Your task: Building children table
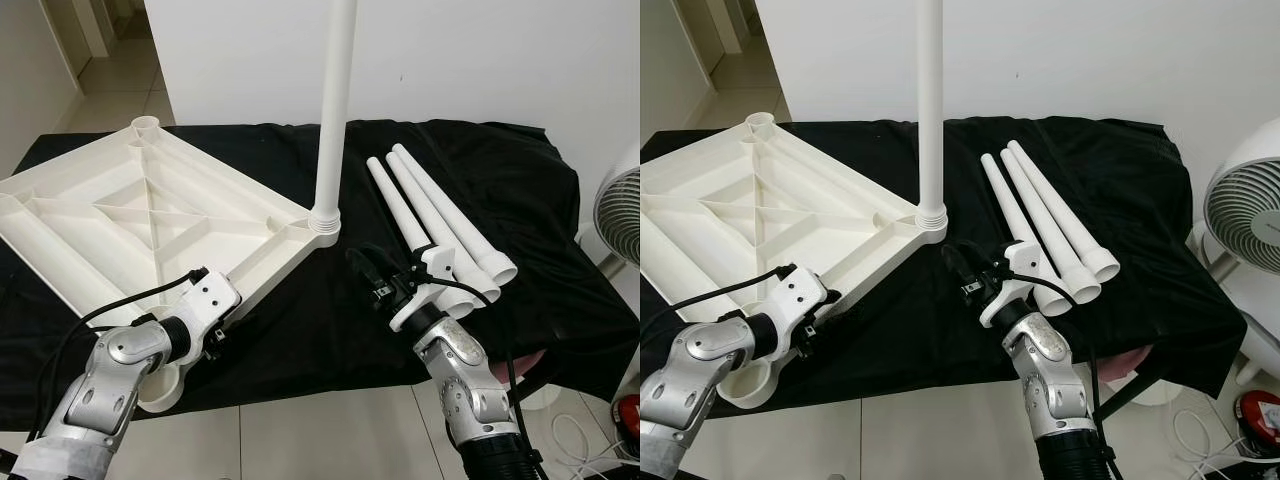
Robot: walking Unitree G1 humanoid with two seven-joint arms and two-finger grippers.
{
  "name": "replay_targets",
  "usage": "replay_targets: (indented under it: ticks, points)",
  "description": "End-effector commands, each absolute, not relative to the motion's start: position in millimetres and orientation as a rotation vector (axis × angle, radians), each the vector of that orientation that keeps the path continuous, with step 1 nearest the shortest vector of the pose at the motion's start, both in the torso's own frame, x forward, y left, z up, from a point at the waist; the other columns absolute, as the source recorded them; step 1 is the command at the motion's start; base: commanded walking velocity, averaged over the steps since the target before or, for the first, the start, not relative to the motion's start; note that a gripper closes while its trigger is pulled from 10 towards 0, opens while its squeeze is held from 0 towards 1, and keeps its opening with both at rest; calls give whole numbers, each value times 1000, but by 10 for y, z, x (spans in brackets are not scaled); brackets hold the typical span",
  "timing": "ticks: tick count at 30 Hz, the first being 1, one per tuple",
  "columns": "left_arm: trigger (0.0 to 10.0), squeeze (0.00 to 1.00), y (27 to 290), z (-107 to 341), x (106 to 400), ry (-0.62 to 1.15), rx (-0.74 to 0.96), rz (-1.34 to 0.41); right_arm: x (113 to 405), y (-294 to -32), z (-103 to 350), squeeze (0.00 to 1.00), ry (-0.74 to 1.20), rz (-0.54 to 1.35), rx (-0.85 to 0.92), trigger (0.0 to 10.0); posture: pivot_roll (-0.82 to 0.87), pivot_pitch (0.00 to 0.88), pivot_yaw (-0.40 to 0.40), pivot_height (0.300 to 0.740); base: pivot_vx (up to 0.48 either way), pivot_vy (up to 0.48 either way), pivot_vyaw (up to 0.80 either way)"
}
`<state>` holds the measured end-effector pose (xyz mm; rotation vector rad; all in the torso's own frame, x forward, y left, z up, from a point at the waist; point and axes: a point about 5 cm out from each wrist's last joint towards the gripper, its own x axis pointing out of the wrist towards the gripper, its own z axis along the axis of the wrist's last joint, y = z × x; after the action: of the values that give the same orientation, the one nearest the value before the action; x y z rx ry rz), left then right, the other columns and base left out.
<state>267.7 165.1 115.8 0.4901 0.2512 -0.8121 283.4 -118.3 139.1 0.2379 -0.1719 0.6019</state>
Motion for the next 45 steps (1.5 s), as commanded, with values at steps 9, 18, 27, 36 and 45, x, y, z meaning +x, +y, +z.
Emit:
replay_targets:
  ticks: [9,18,27,36,45]
  points:
    - [10000,0,1415,966,2625,329,460,-872,2849,-1195,1387,0,-167,588,230,10000,-61,0,-4,740,0,0,0]
    - [10000,0,1114,949,2781,312,371,-750,2841,-1189,1387,0,-169,578,232,10000,-72,0,6,740,0,0,0]
    - [10000,0,946,1077,3016,267,291,-596,2838,-1189,1384,0,-169,574,235,10000,-77,0,12,740,0,0,0]
    - [10000,0,759,1389,3097,93,189,-657,2825,-1177,1382,0,-174,564,237,10000,-81,0,17,740,0,0,0]
    - [10000,1000,1035,1516,3018,46,179,-739,2816,-1142,1358,0,-169,569,241,10000,-67,0,15,740,0,0,0]
